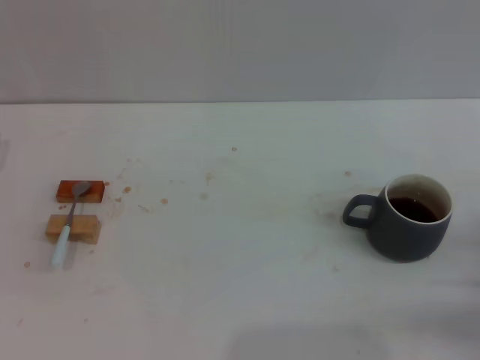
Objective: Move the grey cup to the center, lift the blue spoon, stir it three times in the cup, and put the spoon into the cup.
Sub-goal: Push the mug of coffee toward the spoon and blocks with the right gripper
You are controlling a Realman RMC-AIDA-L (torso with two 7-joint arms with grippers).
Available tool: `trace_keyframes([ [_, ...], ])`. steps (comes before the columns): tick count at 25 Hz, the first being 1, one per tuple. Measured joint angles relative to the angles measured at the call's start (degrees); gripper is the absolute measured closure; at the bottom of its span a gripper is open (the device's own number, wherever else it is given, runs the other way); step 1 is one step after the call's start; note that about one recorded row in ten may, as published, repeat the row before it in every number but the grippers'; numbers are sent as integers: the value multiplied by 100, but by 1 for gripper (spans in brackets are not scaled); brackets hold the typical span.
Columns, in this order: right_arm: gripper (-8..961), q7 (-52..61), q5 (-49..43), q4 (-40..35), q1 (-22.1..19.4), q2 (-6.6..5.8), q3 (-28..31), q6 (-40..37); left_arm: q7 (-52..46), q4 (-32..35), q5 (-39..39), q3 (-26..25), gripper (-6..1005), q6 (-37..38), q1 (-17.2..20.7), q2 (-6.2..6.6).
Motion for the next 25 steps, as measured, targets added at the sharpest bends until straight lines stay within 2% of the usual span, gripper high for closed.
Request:
trace_keyframes([
  [3, 763, 6, 0, -61, 48, 5, -189, 149, -1, 0, -3, 0, 147, 39, 0, 0],
  [6, 925, 10, 0, -101, 96, 0, -500, 238, -3, -11, -4, 0, 148, 78, 0, -8],
  [12, 925, 13, -3, -75, 162, -30, -951, 372, -5, -64, -6, 0, 148, 78, 0, -19],
  [18, 926, 18, -39, -40, 254, -48, -1126, 583, -7, -141, -15, 0, 147, 78, 27, -29],
  [25, 926, 27, -57, 57, 568, -53, -1391, 1035, -49, -212, -15, 3, 147, 78, 46, -42],
])
